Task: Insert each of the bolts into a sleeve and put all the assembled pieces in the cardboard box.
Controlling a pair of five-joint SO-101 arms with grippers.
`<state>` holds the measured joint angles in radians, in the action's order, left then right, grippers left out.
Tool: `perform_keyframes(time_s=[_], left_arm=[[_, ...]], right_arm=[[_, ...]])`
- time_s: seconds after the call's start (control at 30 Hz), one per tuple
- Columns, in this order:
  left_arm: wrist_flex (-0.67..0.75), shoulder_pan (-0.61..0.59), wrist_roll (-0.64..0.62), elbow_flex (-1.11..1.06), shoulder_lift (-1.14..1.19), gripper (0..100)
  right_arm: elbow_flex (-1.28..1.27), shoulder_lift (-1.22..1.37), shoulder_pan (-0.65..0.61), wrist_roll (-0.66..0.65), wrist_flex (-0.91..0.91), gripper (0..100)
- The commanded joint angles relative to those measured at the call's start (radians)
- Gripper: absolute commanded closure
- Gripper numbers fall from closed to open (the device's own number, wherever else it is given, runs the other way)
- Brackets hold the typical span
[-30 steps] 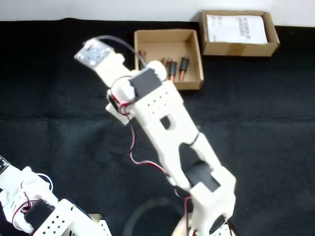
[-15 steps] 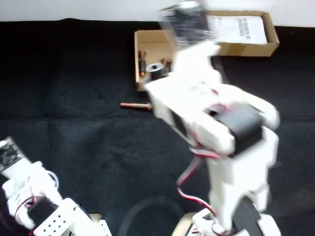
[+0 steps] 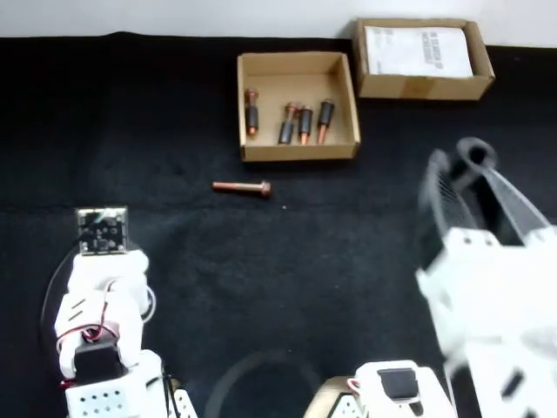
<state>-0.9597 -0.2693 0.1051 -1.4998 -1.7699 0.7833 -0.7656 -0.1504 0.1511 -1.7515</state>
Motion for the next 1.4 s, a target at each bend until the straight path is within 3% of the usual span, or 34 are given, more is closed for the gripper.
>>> perform_keyframes(time_s=[0.0, 0.5, 0.9, 1.03, 1.27, 1.37], left_arm=[[-0.002, 0.081, 0.000, 0.131, 0.045, 99], [-0.011, 0.136, 0.000, 0.926, 1.155, 99], [-0.377, 0.374, 0.009, 1.463, 1.845, 99], [-0.479, 0.410, 0.153, 1.673, 2.058, 99], [-0.628, 0.458, 0.414, 2.045, 2.368, 99], [-0.683, 0.486, 0.565, 2.167, 2.460, 94]], right_arm=[[0.021, -0.053, 0.096, 0.008, -0.008, 99.1], [-0.064, -0.243, 0.346, 0.009, -0.010, 99.1], [-0.702, -0.599, 0.387, 0.005, 0.001, 99.1], [-0.931, -0.693, 0.386, 0.000, 0.068, 99.1], [-1.300, -0.931, 0.387, -0.155, 0.240, 99.1], [-1.445, -1.035, 0.387, -0.204, 0.302, 99.1]])
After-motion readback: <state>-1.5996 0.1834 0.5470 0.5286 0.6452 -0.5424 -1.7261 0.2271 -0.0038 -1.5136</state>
